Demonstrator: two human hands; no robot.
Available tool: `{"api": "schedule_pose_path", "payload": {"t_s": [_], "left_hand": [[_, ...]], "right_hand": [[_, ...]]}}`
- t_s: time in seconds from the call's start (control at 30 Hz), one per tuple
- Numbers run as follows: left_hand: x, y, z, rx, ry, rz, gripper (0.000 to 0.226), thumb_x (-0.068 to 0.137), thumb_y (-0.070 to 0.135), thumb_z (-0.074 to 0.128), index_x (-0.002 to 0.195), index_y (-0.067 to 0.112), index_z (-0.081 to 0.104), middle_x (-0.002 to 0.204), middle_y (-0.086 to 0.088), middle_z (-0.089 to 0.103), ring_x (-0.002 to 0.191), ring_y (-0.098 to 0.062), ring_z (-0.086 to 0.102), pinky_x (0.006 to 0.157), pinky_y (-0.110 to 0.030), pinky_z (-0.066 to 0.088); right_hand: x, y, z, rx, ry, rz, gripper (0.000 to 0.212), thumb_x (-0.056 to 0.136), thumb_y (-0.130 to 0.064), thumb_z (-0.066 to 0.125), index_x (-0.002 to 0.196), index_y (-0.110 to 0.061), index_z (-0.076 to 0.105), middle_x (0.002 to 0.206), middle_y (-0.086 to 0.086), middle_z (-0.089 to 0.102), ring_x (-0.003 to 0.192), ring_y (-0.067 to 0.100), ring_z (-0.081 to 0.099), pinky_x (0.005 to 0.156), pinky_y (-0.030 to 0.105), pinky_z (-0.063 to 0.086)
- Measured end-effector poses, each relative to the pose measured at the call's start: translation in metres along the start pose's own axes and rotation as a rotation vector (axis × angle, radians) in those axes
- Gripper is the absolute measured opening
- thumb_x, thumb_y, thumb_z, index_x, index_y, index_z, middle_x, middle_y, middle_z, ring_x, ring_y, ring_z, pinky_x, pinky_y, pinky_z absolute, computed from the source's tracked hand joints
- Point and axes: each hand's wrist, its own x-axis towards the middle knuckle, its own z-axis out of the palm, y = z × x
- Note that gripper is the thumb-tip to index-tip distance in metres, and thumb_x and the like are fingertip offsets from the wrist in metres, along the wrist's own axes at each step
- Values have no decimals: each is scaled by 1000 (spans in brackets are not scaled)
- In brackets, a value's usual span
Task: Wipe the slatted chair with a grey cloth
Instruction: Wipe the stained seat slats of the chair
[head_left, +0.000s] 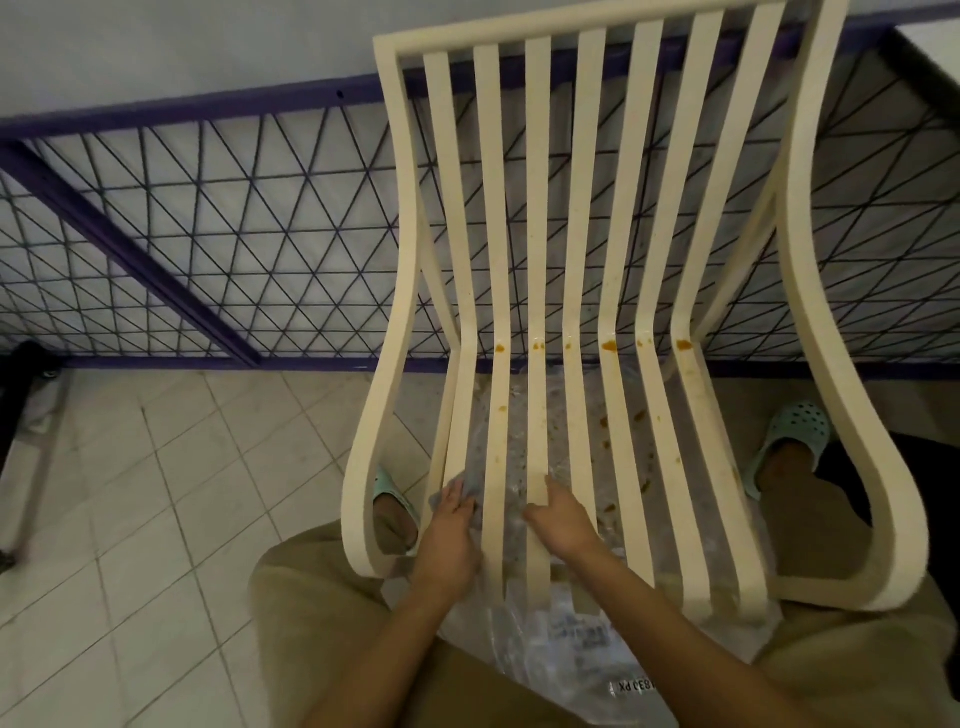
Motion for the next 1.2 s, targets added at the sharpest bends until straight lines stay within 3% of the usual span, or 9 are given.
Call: {"api": "schedule_pose_path", "payload": {"t_s": [0.2, 0.4, 0.53, 0.63, 0.73, 0.93, 1.03, 1.13, 1.2], "left_hand": [[-6, 51, -36, -815, 114, -360, 24, 103, 20, 44, 116, 15, 64, 110, -10, 69, 93, -15, 64, 77, -25, 51], [-3, 81, -42, -1633, -175, -585, 58, 99, 56, 32, 121, 11, 61, 119, -14, 66, 111, -25, 61, 90, -39, 49], [7, 80, -43, -1319, -208, -483, 53, 101, 54, 31, 127, 17, 59, 127, -7, 64, 118, -19, 58, 99, -38, 47], [20, 66, -45, -1069, -11, -442, 29, 103, 30, 44, 118, 15, 63, 117, -7, 67, 99, -14, 63, 74, -23, 50], [33, 44, -44, -1041, 263, -494, 21, 98, 8, 50, 100, 19, 68, 111, -7, 67, 99, -22, 62, 82, -31, 51], [55, 22, -30, -777, 398, -572, 24, 101, 9, 41, 115, 11, 61, 110, -3, 59, 105, -20, 55, 95, -31, 43], [68, 16, -17, -724, 285, -590, 27, 103, 16, 38, 121, 11, 57, 106, -6, 61, 101, -23, 58, 96, -40, 48], [71, 12, -8, -588, 269, -556, 24, 105, 24, 33, 108, 13, 55, 91, -4, 61, 87, -23, 60, 84, -37, 50], [77, 9, -3, -450, 274, -545, 27, 105, 27, 30, 105, 12, 52, 84, -5, 57, 83, -26, 58, 76, -34, 44]], "right_hand": [[-31, -15, 20, -14, -8, -236, 46, 100, -23, 52, 145, -17, 43, 145, -1, 44, 133, 13, 42, 106, 17, 29], [-33, -8, 23, 20, -11, -323, 59, 100, -35, 51, 153, -26, 29, 154, -10, 29, 141, 9, 30, 118, 34, 29], [-13, -5, 11, 135, 71, -340, 39, 101, -16, 49, 139, -25, 50, 137, -1, 56, 124, 11, 55, 108, 36, 46], [2, -16, 6, 202, 62, -321, 32, 99, -2, 48, 124, -20, 60, 123, 4, 65, 113, 13, 63, 98, 20, 49], [13, -20, 9, 80, 68, -368, 32, 97, -11, 47, 124, -24, 59, 131, 4, 61, 120, 8, 56, 111, 30, 40], [1, 21, 72, -422, -48, -437, 63, 102, -8, 33, 156, -24, 4, 164, 1, -12, 152, 24, -1, 122, 30, 11], [-4, 37, 94, -524, 18, -456, 60, 101, -23, 14, 154, -19, -15, 163, 16, 4, 151, 21, -4, 117, 36, 30], [-9, 22, 94, -521, -13, -356, 69, 103, -26, 20, 130, -35, -44, 146, -2, -39, 138, 9, -37, 124, 40, 14], [-1, 16, 93, -530, 21, -352, 74, 105, -15, 28, 134, -28, -38, 143, -7, -45, 141, 14, -31, 123, 38, 10]]}}
